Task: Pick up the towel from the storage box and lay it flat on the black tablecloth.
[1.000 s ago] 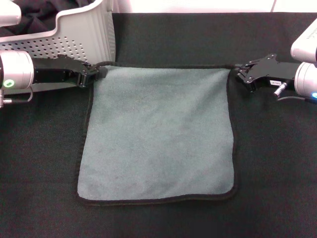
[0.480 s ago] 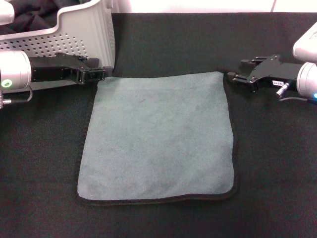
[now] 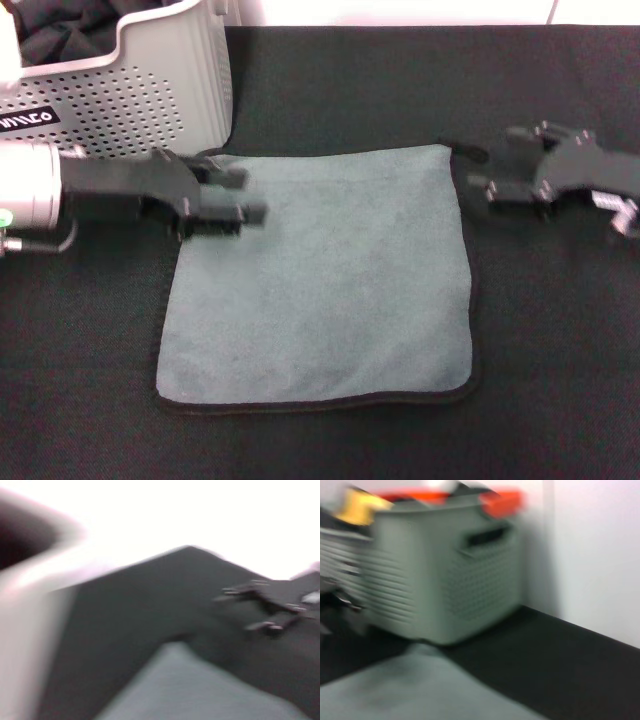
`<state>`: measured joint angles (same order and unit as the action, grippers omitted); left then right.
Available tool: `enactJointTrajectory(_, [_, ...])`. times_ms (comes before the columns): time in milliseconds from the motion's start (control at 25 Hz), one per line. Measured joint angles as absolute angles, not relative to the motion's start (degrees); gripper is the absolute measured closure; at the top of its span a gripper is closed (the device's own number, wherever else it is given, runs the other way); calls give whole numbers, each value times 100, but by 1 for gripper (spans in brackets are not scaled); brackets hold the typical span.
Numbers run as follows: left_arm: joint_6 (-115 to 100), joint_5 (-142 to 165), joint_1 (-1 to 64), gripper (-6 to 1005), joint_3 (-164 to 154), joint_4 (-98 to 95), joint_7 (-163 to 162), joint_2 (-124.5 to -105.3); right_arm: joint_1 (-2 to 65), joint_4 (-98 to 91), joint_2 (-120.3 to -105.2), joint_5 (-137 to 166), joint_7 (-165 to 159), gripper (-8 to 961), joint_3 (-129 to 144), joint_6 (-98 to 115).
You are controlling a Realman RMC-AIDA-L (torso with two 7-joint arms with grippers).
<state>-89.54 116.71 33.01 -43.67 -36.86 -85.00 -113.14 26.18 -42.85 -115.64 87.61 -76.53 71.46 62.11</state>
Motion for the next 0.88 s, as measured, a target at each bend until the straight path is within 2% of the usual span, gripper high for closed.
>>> enactJointTrajectory(160, [-10476, 10959, 3069, 373, -4362, -3686, -7700, -11302, 1790, -5316, -11547, 8791, -7615, 95, 7174, 7671])
enactJointTrajectory(280, [-11169, 10357, 2812, 373, -4361, -3686, -7399, -11249, 1446, -5854, -11557, 8761, -7651, 77, 7184, 8689])
enactJointTrajectory(520, [-11618, 9794, 2523, 373, -4402, -3684, -7204, -11159, 1324, -6233, -11579, 8445, -7869, 65, 7205, 9705])
enactJointTrajectory(880, [-11646, 9782, 2300, 373, -4402, -3660, -6871, -11097, 1577, -6271, -11589, 8314, -7858, 65, 7269, 9901])
